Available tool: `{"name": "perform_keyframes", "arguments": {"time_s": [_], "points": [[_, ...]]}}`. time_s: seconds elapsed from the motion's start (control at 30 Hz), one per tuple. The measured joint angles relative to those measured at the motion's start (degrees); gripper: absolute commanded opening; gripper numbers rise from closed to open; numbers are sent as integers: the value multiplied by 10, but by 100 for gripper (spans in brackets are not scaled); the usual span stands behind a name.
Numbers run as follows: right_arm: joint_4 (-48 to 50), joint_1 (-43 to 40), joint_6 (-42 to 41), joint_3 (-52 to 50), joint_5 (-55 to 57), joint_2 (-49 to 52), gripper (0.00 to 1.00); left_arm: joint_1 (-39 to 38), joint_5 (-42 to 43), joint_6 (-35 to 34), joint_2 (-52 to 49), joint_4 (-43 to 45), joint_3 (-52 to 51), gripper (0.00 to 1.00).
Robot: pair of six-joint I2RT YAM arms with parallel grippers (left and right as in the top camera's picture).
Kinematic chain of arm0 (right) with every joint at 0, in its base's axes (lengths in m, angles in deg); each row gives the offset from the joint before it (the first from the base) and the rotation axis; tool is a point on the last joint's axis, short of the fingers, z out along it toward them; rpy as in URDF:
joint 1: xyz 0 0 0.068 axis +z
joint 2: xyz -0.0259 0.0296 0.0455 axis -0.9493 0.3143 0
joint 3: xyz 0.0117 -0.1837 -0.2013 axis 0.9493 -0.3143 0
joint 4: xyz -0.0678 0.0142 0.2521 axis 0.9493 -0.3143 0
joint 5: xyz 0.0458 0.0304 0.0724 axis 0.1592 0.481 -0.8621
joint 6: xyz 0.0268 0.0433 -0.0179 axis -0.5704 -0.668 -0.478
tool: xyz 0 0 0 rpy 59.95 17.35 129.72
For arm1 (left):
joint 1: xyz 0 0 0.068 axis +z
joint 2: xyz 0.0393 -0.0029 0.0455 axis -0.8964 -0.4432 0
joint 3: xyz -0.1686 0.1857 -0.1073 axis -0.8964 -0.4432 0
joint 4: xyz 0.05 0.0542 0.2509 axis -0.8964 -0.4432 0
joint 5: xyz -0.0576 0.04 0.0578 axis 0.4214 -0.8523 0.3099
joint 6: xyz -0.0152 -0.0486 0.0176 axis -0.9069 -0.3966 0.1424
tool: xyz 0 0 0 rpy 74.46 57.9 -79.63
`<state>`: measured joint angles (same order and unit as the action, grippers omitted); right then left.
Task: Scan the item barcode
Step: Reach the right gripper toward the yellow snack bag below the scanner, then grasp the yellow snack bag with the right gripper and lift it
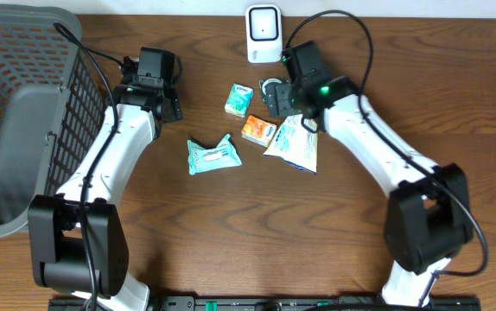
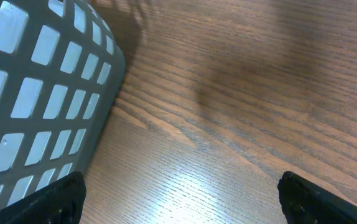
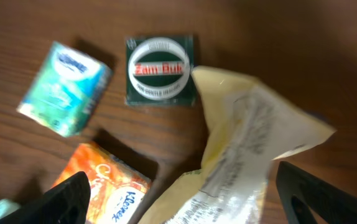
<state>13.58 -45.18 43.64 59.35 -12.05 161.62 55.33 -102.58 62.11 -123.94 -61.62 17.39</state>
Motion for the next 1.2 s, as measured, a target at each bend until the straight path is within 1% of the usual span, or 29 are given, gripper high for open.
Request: {"name": "perform_keyframes", "arguments": {"time_s": [0.07,0.13,0.17,0.37,0.57,0.63,0.67,0.7,0.73,0.77,0.8,0.83,1.0,1.2], "points": [[-5,16,-8,0,26,19,84,0,0,0,0,0,0,98],[-14,35,-19,0,62,35,75,0,0,0,0,0,0,98],[-21,47,-26,0,90,44,74,0,0,0,0,0,0,98],[-70,87,-51,1,208,73,71,0,0,0,0,0,0,98],[-93,88,-60,5,270,111,69,0,0,0,0,0,0,98],[-102,88,-60,5,281,118,63,0,0,0,0,0,0,98],[-104,87,-62,5,283,119,51,0,0,0,0,0,0,98],[-110,86,-63,5,286,119,42,0,0,0,0,0,0,98],[-113,84,-66,5,290,119,36,0,0,0,0,0,0,98],[-116,83,-66,5,293,119,23,0,0,0,0,0,0,98],[-118,82,-68,6,296,119,13,0,0,0,0,0,0,98],[-123,80,-68,7,299,119,1,0,0,0,0,0,0,98],[-149,74,-69,16,305,119,1,0,0,0,0,0,0,98],[-188,57,-71,45,267,118,1,0,0,0,0,0,0,98]]}}
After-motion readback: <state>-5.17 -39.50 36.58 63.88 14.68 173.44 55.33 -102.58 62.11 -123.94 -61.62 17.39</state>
